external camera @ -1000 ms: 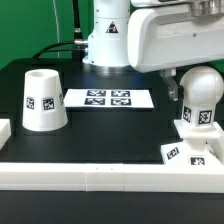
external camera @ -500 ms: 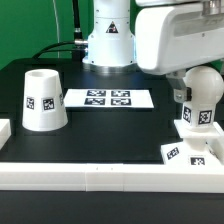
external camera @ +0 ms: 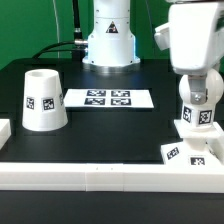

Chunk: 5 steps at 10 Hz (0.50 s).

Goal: Assemble lamp

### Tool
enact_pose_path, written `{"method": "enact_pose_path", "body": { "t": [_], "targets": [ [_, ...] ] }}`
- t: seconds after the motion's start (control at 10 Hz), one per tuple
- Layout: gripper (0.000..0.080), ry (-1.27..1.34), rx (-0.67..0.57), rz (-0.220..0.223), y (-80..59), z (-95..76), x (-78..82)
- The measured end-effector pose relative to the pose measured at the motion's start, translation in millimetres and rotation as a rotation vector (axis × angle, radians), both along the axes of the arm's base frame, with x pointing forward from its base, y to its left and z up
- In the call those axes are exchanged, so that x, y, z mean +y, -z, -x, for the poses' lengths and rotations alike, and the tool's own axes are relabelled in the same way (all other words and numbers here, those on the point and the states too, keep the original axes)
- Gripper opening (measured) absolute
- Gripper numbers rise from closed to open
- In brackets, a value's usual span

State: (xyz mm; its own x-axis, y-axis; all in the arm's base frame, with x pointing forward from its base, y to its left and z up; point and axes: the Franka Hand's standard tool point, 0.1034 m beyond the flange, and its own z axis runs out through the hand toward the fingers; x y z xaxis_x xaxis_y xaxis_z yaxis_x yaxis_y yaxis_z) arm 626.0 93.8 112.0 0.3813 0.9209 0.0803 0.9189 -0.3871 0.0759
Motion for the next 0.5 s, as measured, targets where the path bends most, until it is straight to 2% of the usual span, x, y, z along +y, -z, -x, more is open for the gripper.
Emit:
{"method": "enact_pose_path", "body": {
  "t": [0.3, 0.5],
  "targets": [
    [0.0699, -0.255, -0.012, 0.059, 1.1, 0.3, -1.9],
    [0.0699, -0.348, -0.017, 0.078, 0.8, -0.1, -1.7]
  ]
}}
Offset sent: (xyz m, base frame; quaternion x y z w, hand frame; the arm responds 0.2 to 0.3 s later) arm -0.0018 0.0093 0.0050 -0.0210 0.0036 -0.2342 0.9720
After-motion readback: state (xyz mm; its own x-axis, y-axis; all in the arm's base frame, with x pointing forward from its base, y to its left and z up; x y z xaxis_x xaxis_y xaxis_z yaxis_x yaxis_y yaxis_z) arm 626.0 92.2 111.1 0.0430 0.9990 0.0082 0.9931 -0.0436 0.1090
